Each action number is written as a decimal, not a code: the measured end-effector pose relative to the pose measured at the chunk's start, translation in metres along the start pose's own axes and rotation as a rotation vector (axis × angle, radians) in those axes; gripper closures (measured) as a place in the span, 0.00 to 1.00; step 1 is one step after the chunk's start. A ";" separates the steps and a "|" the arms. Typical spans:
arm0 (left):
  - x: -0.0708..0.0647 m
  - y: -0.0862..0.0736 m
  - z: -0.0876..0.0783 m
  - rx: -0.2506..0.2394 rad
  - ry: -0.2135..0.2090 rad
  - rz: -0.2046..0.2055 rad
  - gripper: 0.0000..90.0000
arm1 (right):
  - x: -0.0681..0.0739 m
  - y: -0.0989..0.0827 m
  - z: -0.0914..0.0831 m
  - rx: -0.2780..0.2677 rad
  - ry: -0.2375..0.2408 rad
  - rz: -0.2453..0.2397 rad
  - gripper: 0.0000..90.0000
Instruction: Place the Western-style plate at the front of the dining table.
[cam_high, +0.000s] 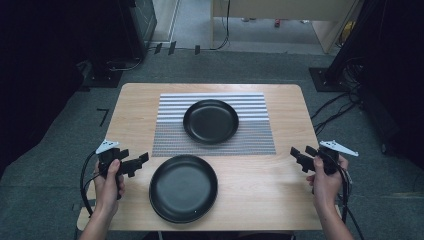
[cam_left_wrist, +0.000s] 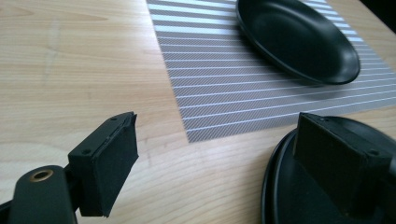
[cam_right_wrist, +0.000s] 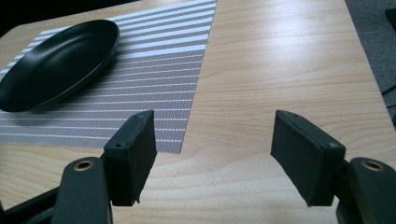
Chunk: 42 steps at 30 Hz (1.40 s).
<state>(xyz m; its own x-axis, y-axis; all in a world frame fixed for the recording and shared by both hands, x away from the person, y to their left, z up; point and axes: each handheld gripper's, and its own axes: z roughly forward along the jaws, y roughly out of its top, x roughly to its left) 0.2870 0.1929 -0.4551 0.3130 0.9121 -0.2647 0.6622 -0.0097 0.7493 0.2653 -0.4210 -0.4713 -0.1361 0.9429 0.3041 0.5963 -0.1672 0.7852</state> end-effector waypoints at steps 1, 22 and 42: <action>0.001 -0.002 0.000 -0.002 0.004 0.000 0.15 | -0.003 -0.002 -0.002 0.001 0.007 0.003 0.34; 0.035 -0.049 -0.029 0.016 0.116 0.000 0.15 | -0.029 -0.037 -0.035 0.005 0.030 0.022 0.35; 0.036 -0.093 -0.033 0.065 0.204 0.094 0.14 | -0.025 -0.080 -0.041 0.127 -0.038 -0.076 0.35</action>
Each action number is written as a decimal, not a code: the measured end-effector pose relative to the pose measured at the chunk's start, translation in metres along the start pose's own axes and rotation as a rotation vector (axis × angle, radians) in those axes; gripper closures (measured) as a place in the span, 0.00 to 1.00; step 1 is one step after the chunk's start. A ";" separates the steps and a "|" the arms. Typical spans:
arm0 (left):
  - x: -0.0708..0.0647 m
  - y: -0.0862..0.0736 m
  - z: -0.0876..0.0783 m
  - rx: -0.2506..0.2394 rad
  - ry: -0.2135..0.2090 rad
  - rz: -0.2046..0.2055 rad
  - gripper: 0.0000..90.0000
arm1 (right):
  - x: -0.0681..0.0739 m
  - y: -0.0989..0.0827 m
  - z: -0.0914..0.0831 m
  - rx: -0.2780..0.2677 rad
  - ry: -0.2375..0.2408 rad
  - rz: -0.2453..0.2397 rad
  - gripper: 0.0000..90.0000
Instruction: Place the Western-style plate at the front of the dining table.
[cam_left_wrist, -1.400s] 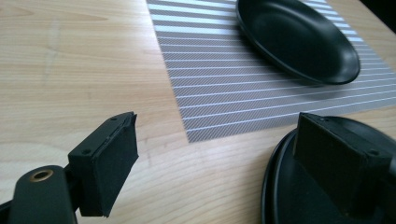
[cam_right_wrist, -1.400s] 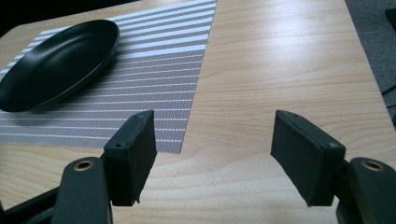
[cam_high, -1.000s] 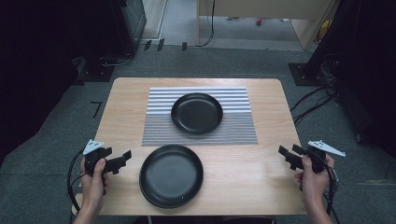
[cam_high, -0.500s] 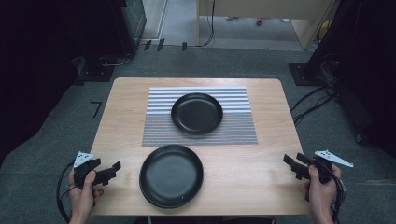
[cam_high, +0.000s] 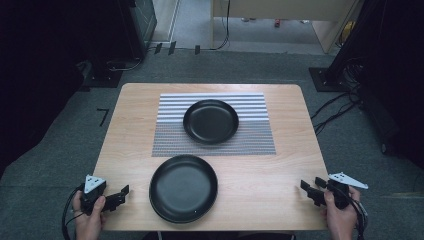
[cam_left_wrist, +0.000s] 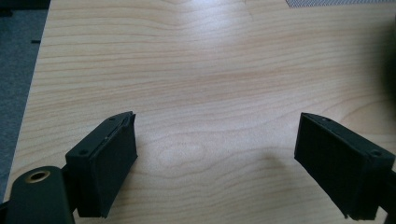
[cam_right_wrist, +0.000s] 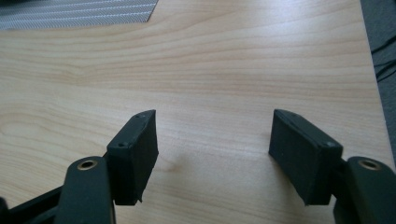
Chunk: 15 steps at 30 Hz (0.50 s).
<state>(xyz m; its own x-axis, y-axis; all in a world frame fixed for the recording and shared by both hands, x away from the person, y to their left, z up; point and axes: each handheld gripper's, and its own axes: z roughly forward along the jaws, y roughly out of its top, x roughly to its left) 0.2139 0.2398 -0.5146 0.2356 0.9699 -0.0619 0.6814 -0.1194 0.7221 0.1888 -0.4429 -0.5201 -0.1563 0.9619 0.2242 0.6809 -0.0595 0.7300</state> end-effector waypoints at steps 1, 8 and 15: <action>-0.001 0.000 0.000 0.000 0.005 0.008 0.14 | 0.003 -0.002 0.000 -0.002 -0.009 -0.025 0.33; -0.007 -0.003 0.003 -0.006 0.037 0.052 0.11 | 0.011 -0.007 0.002 -0.013 -0.044 -0.090 0.28; -0.006 -0.005 0.002 -0.012 0.035 0.053 0.11 | 0.021 -0.011 0.002 0.007 -0.115 -0.155 0.28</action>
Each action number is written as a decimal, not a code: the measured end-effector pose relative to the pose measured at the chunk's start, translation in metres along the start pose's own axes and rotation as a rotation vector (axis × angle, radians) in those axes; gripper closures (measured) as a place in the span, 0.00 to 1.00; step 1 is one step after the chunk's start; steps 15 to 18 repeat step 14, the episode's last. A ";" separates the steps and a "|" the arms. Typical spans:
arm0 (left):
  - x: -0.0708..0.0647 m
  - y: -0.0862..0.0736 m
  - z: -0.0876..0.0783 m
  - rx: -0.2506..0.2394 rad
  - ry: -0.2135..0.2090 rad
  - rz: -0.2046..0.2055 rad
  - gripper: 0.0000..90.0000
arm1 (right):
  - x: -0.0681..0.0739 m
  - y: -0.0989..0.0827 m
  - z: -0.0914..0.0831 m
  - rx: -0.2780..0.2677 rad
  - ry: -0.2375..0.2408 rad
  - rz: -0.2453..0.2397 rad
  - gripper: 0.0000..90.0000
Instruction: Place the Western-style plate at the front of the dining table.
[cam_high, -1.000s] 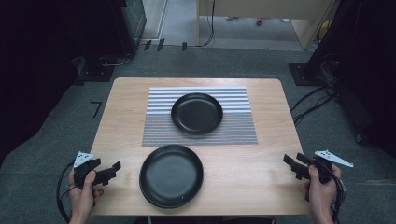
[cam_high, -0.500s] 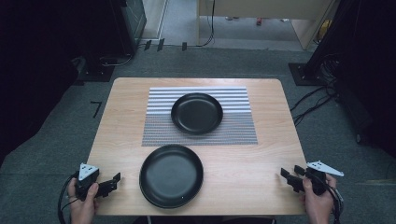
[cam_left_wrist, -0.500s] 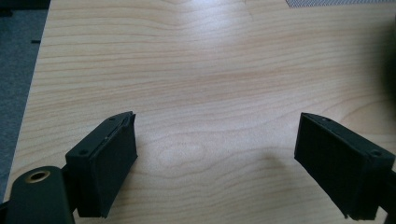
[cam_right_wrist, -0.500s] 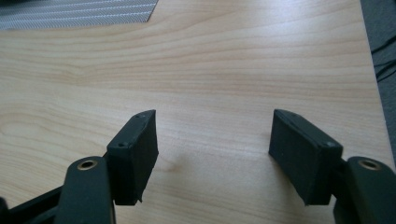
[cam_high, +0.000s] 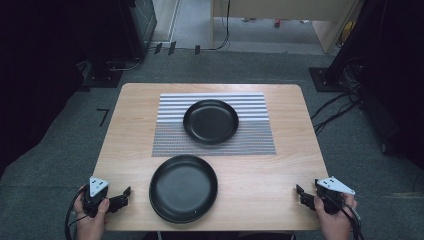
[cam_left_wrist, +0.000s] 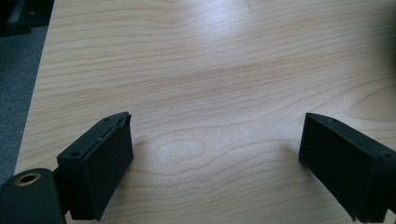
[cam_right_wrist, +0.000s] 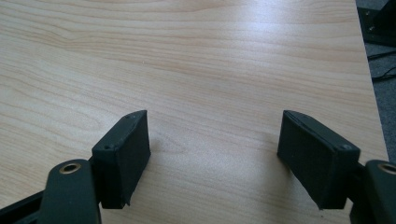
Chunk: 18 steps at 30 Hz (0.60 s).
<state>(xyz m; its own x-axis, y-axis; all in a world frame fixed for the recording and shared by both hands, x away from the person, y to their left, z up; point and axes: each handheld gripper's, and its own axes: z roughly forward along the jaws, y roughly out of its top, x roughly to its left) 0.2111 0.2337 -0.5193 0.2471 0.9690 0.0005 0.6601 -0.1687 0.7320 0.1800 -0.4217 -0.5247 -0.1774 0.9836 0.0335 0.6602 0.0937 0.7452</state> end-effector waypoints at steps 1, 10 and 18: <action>0.000 0.000 0.000 0.000 0.000 0.001 0.11 | 0.000 0.000 0.000 0.000 0.000 0.000 0.27; 0.000 -0.002 -0.001 -0.008 0.019 -0.016 0.09 | 0.000 0.000 0.000 0.005 0.006 -0.007 0.25; 0.001 -0.001 0.000 0.001 0.022 -0.019 0.07 | 0.000 0.000 0.000 0.005 0.008 -0.007 0.27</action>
